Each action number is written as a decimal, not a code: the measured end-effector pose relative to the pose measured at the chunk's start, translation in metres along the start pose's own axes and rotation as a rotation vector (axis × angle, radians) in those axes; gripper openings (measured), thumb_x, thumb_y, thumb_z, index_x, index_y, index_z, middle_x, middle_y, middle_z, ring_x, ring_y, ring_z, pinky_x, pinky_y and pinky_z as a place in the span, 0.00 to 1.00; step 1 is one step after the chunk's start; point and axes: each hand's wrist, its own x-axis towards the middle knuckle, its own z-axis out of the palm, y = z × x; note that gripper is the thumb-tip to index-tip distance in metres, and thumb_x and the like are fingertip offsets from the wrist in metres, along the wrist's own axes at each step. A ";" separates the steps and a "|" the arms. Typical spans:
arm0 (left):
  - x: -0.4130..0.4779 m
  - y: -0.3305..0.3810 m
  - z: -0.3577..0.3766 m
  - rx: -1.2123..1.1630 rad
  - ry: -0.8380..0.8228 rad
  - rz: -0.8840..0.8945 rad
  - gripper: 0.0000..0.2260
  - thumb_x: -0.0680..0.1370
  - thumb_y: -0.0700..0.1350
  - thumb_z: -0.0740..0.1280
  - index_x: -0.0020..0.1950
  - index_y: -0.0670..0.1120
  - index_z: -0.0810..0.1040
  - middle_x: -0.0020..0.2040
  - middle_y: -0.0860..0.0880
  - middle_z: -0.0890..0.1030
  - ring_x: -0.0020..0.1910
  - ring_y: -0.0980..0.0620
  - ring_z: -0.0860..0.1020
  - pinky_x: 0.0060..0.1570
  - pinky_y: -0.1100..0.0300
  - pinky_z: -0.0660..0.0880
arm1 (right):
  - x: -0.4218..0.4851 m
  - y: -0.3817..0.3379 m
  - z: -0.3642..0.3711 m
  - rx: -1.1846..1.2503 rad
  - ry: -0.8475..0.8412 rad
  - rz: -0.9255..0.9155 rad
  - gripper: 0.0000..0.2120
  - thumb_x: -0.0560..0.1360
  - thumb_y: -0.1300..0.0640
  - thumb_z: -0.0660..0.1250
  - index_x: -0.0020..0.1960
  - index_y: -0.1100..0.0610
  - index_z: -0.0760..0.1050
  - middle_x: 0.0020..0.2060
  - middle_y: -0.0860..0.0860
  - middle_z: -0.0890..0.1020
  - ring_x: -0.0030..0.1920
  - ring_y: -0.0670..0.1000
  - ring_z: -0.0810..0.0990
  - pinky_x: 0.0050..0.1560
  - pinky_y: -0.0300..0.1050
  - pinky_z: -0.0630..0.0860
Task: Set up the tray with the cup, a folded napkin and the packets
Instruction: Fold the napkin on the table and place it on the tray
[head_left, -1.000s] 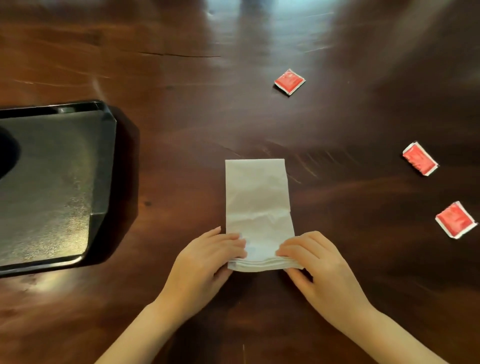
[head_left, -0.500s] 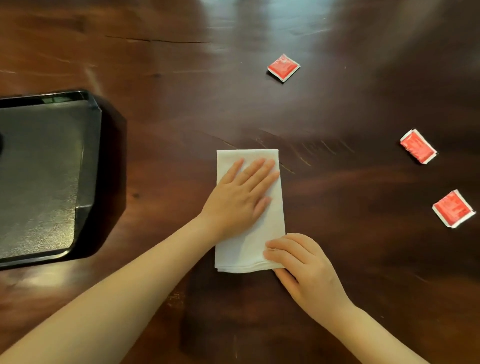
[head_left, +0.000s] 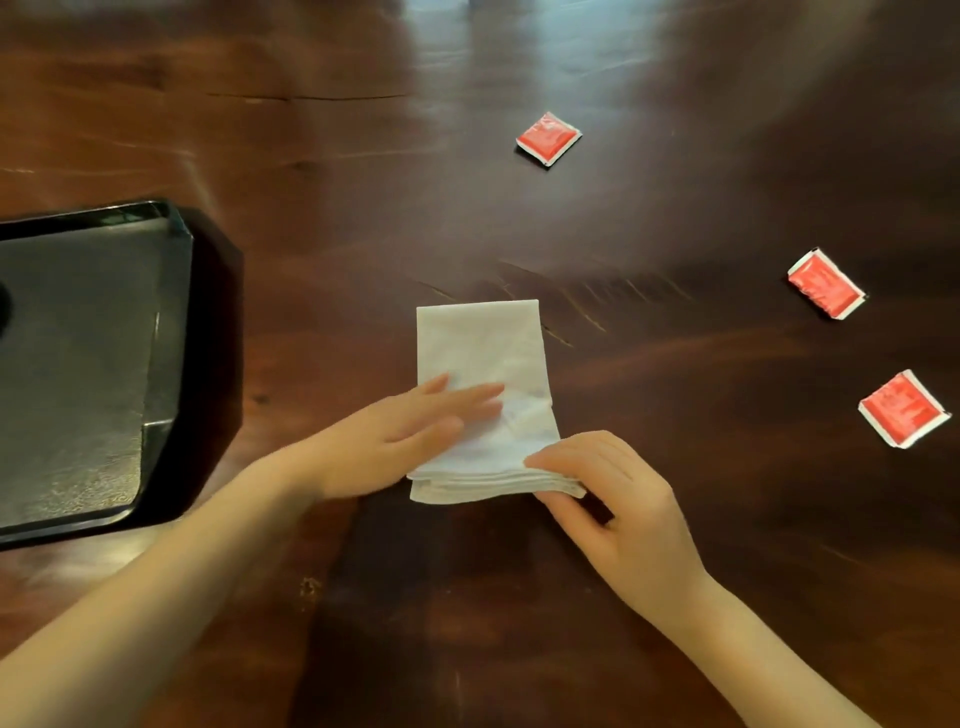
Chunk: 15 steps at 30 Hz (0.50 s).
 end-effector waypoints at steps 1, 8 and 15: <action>-0.011 -0.001 0.001 -0.090 -0.001 0.027 0.32 0.68 0.76 0.44 0.69 0.67 0.62 0.72 0.68 0.60 0.75 0.62 0.47 0.73 0.56 0.45 | 0.003 -0.001 0.000 0.026 0.019 0.019 0.10 0.74 0.55 0.66 0.51 0.59 0.80 0.45 0.50 0.82 0.49 0.45 0.79 0.52 0.37 0.76; -0.017 0.004 0.013 -0.227 0.270 -0.039 0.11 0.74 0.58 0.64 0.56 0.65 0.76 0.55 0.67 0.79 0.54 0.63 0.78 0.56 0.62 0.75 | 0.041 -0.003 0.008 0.212 0.039 0.180 0.10 0.73 0.48 0.65 0.50 0.51 0.73 0.42 0.43 0.79 0.45 0.44 0.80 0.41 0.32 0.77; -0.005 0.011 0.035 -0.449 0.550 -0.165 0.13 0.72 0.59 0.58 0.52 0.59 0.76 0.51 0.58 0.82 0.50 0.58 0.80 0.52 0.58 0.78 | 0.050 0.007 0.024 0.345 0.034 0.392 0.09 0.72 0.45 0.58 0.51 0.44 0.68 0.47 0.39 0.77 0.50 0.37 0.77 0.40 0.31 0.77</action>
